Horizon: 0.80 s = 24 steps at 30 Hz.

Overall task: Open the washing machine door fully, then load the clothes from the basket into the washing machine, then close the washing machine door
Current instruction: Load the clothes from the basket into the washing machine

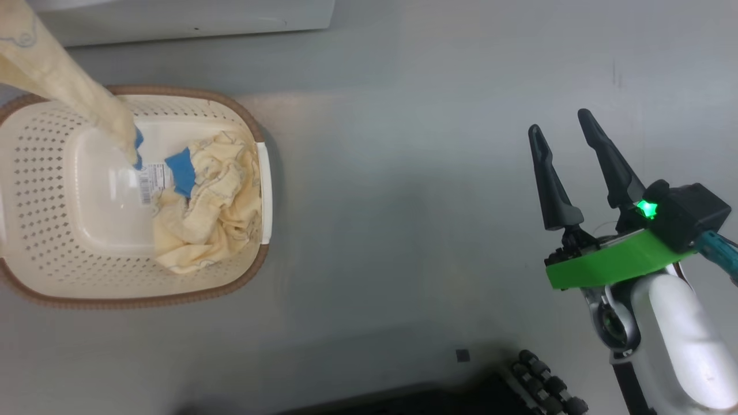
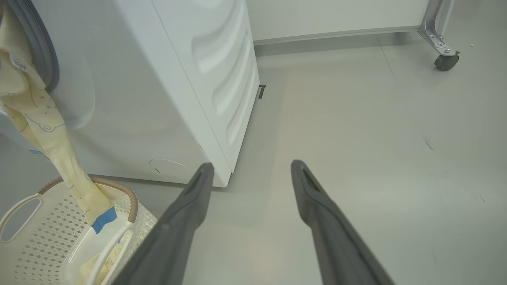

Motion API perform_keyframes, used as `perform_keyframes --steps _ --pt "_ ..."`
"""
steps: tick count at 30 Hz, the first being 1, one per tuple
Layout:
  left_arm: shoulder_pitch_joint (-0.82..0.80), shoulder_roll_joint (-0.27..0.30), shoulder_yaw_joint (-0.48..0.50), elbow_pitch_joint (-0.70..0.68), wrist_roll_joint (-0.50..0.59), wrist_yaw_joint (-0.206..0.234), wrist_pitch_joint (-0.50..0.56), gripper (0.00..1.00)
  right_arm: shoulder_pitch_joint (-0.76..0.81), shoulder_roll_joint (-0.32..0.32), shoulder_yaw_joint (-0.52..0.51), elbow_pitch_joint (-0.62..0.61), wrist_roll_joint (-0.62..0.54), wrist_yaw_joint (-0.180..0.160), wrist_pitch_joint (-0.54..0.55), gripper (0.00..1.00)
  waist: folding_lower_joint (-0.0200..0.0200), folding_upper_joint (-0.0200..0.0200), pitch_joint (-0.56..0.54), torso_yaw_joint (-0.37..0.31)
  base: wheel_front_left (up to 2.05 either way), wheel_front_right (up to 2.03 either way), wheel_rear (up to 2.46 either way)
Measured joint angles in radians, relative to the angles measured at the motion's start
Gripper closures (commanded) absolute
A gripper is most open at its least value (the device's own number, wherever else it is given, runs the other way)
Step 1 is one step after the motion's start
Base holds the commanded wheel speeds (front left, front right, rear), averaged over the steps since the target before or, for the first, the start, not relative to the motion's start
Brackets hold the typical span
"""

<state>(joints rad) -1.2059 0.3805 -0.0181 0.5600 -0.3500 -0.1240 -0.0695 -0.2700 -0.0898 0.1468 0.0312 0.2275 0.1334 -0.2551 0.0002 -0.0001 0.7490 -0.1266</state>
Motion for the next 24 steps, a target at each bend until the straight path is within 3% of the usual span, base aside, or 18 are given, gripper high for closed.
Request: perform_keyframes --steps 4,9,24 --pt "-0.163 0.100 -0.054 0.064 -0.004 0.000 0.041 1.00 -0.021 0.009 0.018 -0.003 0.010 0.000 0.000 0.00 0.0000 0.0000 0.063 -0.034 0.00 0.00 0.00" --pt "-0.310 0.152 -0.103 0.139 -0.032 0.000 0.045 1.00 -0.032 0.018 0.030 -0.002 0.010 0.000 0.000 0.00 0.0000 0.0000 0.105 -0.068 0.00 0.00 0.00" --pt "-0.507 0.167 -0.259 0.384 -0.031 -0.006 0.002 1.00 -0.067 0.030 0.050 0.000 0.019 0.000 0.000 0.00 -0.0002 0.0000 0.158 -0.099 0.00 0.00 0.00"
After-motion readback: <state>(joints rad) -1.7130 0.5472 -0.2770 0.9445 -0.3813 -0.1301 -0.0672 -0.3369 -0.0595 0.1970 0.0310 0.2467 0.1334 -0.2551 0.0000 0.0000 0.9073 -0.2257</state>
